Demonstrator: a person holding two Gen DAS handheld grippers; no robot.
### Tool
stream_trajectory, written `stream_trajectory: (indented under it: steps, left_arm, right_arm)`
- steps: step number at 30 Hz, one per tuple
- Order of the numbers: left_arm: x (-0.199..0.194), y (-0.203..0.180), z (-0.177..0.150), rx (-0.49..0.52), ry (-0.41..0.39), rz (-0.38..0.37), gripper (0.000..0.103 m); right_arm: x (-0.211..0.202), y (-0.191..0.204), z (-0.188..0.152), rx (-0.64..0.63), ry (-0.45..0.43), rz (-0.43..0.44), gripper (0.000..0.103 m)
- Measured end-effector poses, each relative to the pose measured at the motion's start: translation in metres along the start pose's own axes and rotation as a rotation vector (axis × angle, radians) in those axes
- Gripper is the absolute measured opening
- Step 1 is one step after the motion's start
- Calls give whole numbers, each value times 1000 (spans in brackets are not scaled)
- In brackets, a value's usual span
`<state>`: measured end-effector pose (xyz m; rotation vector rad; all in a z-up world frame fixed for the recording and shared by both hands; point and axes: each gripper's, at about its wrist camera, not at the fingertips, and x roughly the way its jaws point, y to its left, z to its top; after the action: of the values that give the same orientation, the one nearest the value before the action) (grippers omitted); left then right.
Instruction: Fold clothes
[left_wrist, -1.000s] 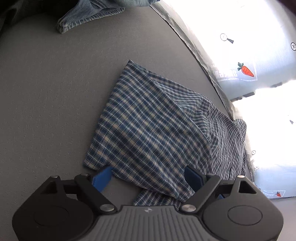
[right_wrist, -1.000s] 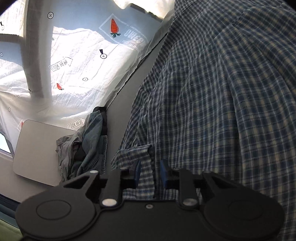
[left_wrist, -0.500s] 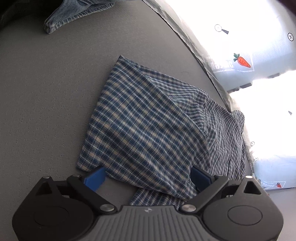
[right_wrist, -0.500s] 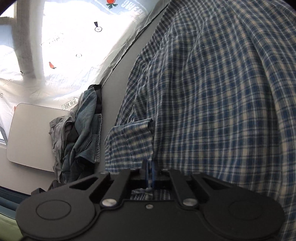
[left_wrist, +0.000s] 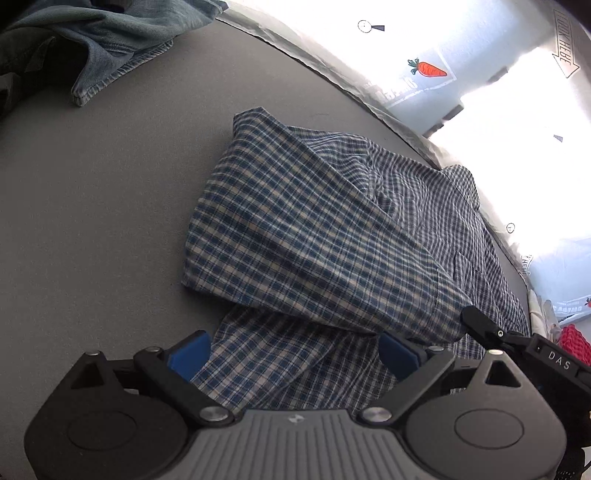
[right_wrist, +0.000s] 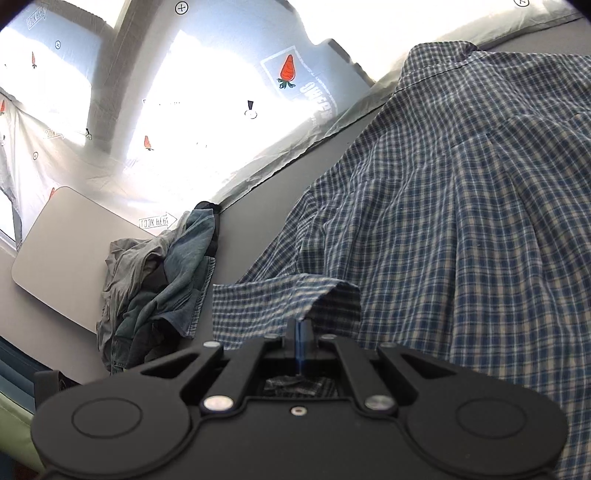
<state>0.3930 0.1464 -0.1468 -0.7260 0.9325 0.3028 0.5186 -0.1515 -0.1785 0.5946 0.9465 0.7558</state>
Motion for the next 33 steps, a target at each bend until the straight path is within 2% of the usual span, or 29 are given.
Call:
stream_trajectory:
  steps: [5,11,21,24,28,31,33]
  left_arm:
    - [-15,-6,-31,-27,-16,28,97]
    - [-19,-28,-75,-51,-15,54,97]
    - [-4,-87,-155,-86,3,100,97]
    - [1,-101,-169,-91,10,127,97]
    - [5,-124,-174,-47,-7,196,97]
    - [7,-139,-171,0,-43,242,98]
    - [12,-149,-168,27,-56,269,98]
  right_arm:
    - [-49,-17,12,20,-96,-35,1]
    - [-128,-57,18,40,-228,-134,1]
    - [-262,-161,23,161,-371,-290,1]
    - [-282,-186,25,201,-379,-313,1]
    - [-289,-208,24,215,-331,-358,3]
    - [-285,-222,24,235,-282,-360,13]
    - [-279,-229,26,234,-250,-353,24]
